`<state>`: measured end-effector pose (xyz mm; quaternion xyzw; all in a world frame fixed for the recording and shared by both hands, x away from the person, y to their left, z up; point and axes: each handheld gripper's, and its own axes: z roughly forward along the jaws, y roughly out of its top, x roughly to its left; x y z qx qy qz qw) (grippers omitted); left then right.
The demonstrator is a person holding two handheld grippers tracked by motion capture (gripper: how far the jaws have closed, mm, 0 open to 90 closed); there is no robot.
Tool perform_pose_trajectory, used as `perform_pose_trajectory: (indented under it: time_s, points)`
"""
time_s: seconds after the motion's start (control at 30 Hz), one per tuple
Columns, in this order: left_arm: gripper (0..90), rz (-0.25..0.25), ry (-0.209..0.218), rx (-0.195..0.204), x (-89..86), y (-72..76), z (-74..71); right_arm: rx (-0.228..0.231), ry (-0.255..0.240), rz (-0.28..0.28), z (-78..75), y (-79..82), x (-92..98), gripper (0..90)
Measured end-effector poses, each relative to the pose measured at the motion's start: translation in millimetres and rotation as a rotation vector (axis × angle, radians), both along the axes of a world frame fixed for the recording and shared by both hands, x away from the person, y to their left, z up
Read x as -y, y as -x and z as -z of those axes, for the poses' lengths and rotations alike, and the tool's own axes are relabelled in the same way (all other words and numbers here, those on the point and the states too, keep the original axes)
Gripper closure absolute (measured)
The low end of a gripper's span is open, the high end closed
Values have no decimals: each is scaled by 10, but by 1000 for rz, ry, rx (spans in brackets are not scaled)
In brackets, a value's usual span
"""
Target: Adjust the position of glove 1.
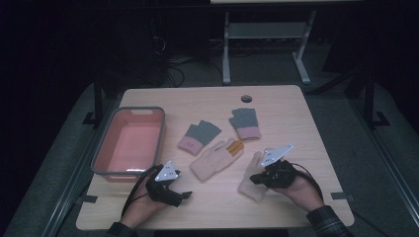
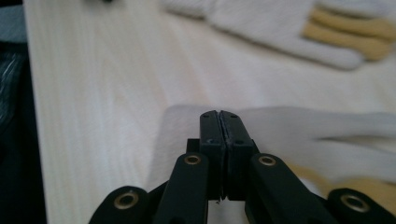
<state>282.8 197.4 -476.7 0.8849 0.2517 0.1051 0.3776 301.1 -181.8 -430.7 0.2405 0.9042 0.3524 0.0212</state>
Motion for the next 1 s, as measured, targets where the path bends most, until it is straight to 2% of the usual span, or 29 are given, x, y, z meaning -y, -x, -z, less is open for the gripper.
perform_pose_trajectory:
  time_s: [0.17,0.37,0.47,0.57,0.63,0.73,0.83,0.87,0.9,0.97,1.0]
  points:
    - [125,1,-2,3,0,-3,0,27,-8,70,-49,-169,107,870]
    - [125,0,-2,-1,5,-4,-1,-3,5,92,43,-291,132,812]
    - [125,0,-2,-1,5,-4,-1,1,9,88,62,-305,101,778]
    - [125,-2,0,-1,7,-2,0,-8,35,81,104,-313,42,729]
    - [125,-2,0,-1,7,-2,0,-20,72,74,164,-326,-2,727]
    - [125,-5,0,-1,9,2,0,-25,112,55,237,-337,-39,783]
    - [136,-20,-7,-13,25,4,-17,-19,110,51,239,-321,-63,788]
    - [136,-26,-23,-22,34,1,-38,-20,107,54,236,-312,-68,775]
    - [139,-35,-21,-26,44,3,-62,-22,99,58,228,-304,-68,749]
    - [166,-46,20,-11,59,19,-140,-20,81,66,201,-301,-50,721]
    - [220,-43,29,-4,64,22,-171,-17,68,74,178,-301,-34,712]
